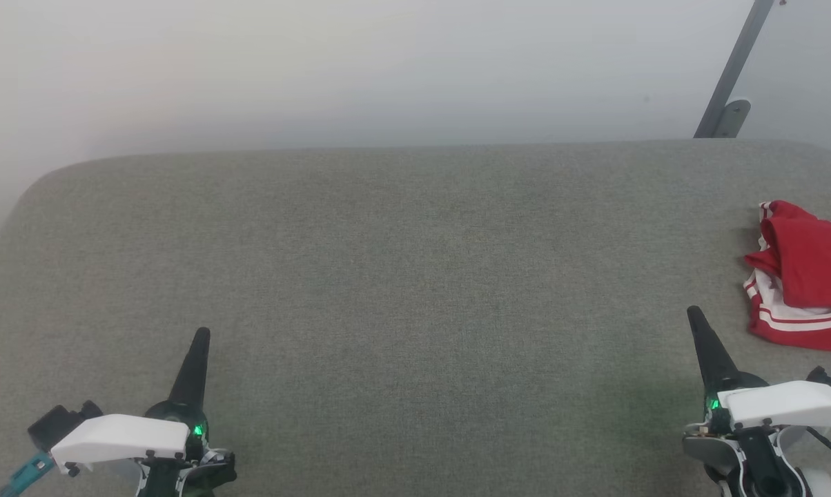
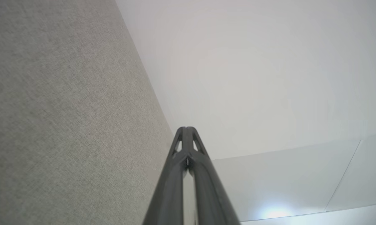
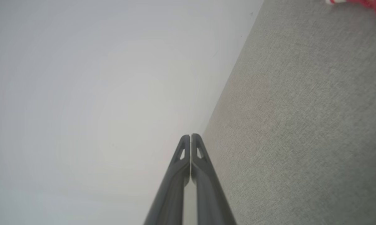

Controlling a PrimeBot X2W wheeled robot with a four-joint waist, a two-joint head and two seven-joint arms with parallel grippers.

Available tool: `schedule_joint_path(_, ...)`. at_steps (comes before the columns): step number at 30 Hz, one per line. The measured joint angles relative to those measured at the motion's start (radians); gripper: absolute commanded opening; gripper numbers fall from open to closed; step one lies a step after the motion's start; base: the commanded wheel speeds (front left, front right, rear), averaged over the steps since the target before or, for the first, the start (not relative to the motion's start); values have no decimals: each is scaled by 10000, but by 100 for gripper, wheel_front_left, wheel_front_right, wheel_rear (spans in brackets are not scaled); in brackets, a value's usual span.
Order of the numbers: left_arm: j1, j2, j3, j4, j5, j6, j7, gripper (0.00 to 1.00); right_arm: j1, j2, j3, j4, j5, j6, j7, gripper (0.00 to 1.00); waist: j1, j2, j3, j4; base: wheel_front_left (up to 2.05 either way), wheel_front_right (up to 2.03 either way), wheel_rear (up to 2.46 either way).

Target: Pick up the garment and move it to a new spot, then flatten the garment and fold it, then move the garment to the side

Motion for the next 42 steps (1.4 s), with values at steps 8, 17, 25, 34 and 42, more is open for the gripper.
schedule_joint_path(8, -35, -102, 15, -25, -460, 0, 159, 0, 7, 29, -15, -100, 663, 0, 174, 0, 0, 0, -21, 23, 0, 0, 0)
schedule_joint_path(17, -104, -213, 29, -56, -982, 0, 337, 0, 12, 63, -31, -184, 1381, 0, 332, 0, 0, 0, -45, 50, 0, 0, 0)
schedule_joint_path(25, -171, -297, 38, -84, -1484, 0, 468, 0, 50, 88, -42, -259, 1962, 0, 470, 0, 0, -1, -66, 74, 0, 0, 0)
schedule_joint_path(34, -224, -378, 46, -111, -1935, 0, 614, 0, 52, 125, -54, -341, 2539, 0, 614, 0, 0, 0, -87, 97, 0, 0, 0)
schedule_joint_path(42, -226, -380, 48, -111, -1935, 0, 614, 0, 54, 127, -58, -343, 2539, 0, 614, 0, 0, -1, -87, 97, 0, 0, 0)
